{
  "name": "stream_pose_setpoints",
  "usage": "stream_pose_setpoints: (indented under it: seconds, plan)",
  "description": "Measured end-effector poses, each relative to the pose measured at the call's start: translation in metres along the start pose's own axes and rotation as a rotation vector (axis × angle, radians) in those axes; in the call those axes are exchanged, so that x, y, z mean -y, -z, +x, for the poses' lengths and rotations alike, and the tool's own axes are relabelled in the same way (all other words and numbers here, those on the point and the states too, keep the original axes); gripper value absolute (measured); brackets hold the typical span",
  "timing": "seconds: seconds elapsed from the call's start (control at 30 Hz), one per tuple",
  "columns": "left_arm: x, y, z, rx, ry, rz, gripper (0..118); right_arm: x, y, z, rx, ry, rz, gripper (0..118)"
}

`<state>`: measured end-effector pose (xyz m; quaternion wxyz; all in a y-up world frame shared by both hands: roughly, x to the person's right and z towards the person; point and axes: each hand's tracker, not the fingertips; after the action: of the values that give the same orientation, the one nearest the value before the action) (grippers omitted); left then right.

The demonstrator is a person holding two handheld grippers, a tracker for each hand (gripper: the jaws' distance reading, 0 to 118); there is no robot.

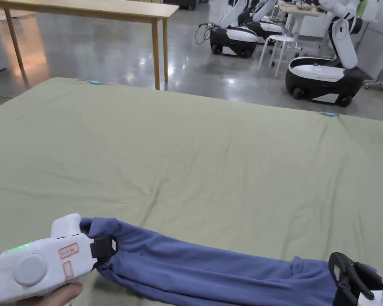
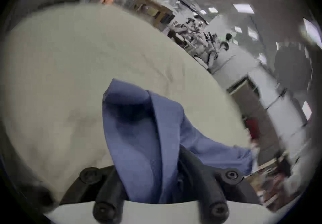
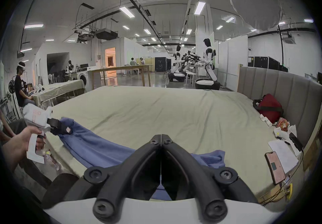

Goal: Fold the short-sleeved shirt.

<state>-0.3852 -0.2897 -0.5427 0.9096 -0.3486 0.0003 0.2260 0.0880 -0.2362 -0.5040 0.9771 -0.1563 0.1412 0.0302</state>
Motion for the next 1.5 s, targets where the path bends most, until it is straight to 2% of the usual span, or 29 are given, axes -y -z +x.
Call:
stream_pose_setpoints:
  seconds: [0.13,0.2,0.33,0.43,0.47,0.5,0.53,0.57,0.6,0.63,0.73,0.83,0.87,0.9,0.93,0.97,1.0,1.07,1.17,1.3,1.37,1.43,1.5]
  plan:
    - [0.013,-0.005,0.121,-0.101,0.399,0.06,6,0.002,-0.004,0.008,-0.011,0.005,-0.003,1]
    - [0.029,0.009,0.168,-0.119,0.518,0.063,6,0.004,-0.007,0.013,-0.015,0.02,-0.003,1]
    - [0.091,0.077,0.246,-0.186,0.783,-0.068,6,0.009,-0.014,0.028,-0.015,0.038,-0.005,1]
    - [0.12,0.117,0.262,-0.286,0.847,-0.129,6,0.012,-0.021,0.04,-0.021,0.043,-0.002,1]
    - [0.119,0.119,0.264,-0.351,0.847,-0.047,9,0.013,-0.022,0.044,-0.022,0.04,-0.003,1]
    - [0.117,0.12,0.264,-0.334,0.839,-0.044,22,0.014,-0.024,0.047,-0.017,0.037,-0.003,1]
    - [0.112,0.113,0.264,-0.314,0.815,-0.021,44,0.015,-0.025,0.051,-0.013,0.039,-0.001,1]
    - [0.105,0.106,0.263,-0.263,0.765,-0.006,74,0.016,-0.026,0.055,-0.016,0.049,-0.002,1]
    - [0.096,0.096,0.26,-0.178,0.711,-0.021,99,0.016,-0.026,0.058,-0.019,0.061,-0.004,1]
    - [0.082,0.079,0.258,-0.052,0.612,-0.027,101,0.017,-0.026,0.061,-0.016,0.071,-0.005,1]
    - [0.061,0.039,0.237,0.128,0.446,0.025,100,0.02,-0.025,0.068,-0.017,0.099,-0.01,1]
    - [0.044,0.006,0.208,0.121,0.325,0.184,100,0.022,-0.027,0.072,-0.014,0.122,-0.006,1]
    - [0.04,0.007,0.197,0.095,0.276,0.138,99,0.023,-0.028,0.073,-0.014,0.129,-0.005,1]
    - [0.036,0.014,0.191,0.096,0.237,0.099,89,0.024,-0.028,0.074,-0.014,0.135,-0.007,1]
    - [0.033,0.027,0.177,0.121,0.166,0.005,68,0.025,-0.027,0.075,-0.013,0.143,-0.009,1]
    - [0.033,0.039,0.167,0.126,0.095,-0.068,32,0.025,-0.026,0.075,-0.013,0.147,-0.012,1]
    - [0.038,0.05,0.159,0.15,0.041,-0.104,4,0.026,-0.026,0.076,-0.014,0.151,-0.016,1]
    - [0.052,0.063,0.158,0.223,-0.003,-0.067,5,0.027,-0.027,0.076,-0.01,0.148,-0.021,1]
    - [0.074,0.088,0.174,0.269,-0.09,-0.211,5,0.029,-0.029,0.08,-0.002,0.145,-0.025,1]
    - [0.101,0.107,0.213,0.401,-0.061,-0.263,5,0.029,-0.03,0.085,0.019,0.154,-0.032,1]
    - [0.107,0.107,0.229,0.419,0.006,-0.289,5,0.028,-0.031,0.086,0.026,0.154,-0.036,1]
    - [0.11,0.107,0.233,0.347,0.062,-0.284,5,0.027,-0.032,0.086,0.03,0.153,-0.036,1]
    - [0.108,0.11,0.219,0.347,0.013,-0.283,5,0.027,-0.031,0.085,0.029,0.155,-0.035,1]
